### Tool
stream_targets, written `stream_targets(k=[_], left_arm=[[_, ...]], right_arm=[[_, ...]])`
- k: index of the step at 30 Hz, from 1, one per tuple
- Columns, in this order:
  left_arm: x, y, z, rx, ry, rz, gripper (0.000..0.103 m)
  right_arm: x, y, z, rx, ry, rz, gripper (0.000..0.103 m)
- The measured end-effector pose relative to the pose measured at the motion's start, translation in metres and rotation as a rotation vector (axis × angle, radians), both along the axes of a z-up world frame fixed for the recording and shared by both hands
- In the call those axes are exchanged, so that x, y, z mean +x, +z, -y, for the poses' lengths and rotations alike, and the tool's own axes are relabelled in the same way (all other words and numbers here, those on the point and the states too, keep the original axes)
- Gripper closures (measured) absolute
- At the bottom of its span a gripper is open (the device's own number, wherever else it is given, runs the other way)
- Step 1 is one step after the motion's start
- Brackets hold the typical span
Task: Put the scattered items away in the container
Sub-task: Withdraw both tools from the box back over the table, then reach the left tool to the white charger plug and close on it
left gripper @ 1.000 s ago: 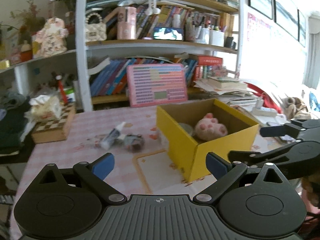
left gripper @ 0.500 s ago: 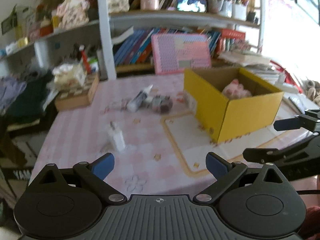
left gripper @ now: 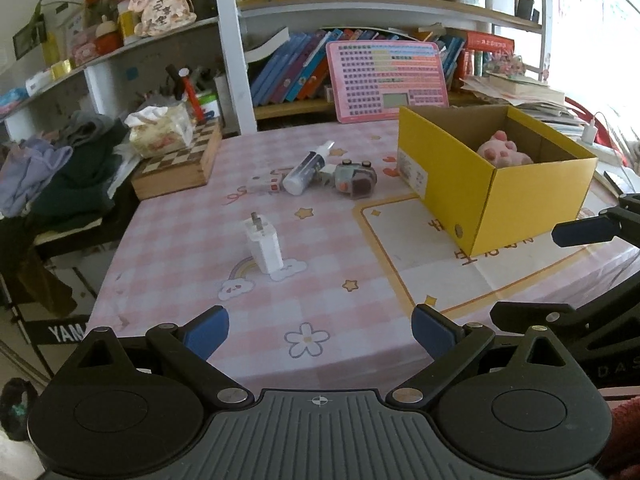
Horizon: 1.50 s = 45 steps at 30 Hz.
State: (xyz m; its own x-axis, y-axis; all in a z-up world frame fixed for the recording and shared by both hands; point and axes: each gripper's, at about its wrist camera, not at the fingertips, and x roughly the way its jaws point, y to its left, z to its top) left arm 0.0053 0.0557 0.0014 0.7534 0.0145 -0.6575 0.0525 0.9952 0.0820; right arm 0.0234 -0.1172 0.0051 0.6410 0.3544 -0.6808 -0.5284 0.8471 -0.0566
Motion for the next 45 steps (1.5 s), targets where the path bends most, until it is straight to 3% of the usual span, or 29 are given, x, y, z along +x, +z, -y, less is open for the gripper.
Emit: stream_targets(k=[18, 25, 36, 45], left_arm=[[0.005, 0.000, -0.026, -0.009, 0.060, 0.004, 0.004], [0.014, -0.002, -0.033, -0.023, 0.088, 0.003, 0.004], [0.043, -0.010, -0.042, -0.050, 0.112, -0.017, 0.004], [0.073, -0.017, -0.042, -0.074, 0.106, -0.025, 0.004]], right_arm=[[0.013, 0.004, -0.032, -0.019, 0.085, 0.016, 0.012], [0.026, 0.006, -0.041, -0.031, 0.111, 0.038, 0.017], [0.066, 0.006, -0.050, -0.054, 0.107, 0.059, 0.027], [0.105, 0.006, -0.056, -0.080, 0.129, 0.051, 0.028]])
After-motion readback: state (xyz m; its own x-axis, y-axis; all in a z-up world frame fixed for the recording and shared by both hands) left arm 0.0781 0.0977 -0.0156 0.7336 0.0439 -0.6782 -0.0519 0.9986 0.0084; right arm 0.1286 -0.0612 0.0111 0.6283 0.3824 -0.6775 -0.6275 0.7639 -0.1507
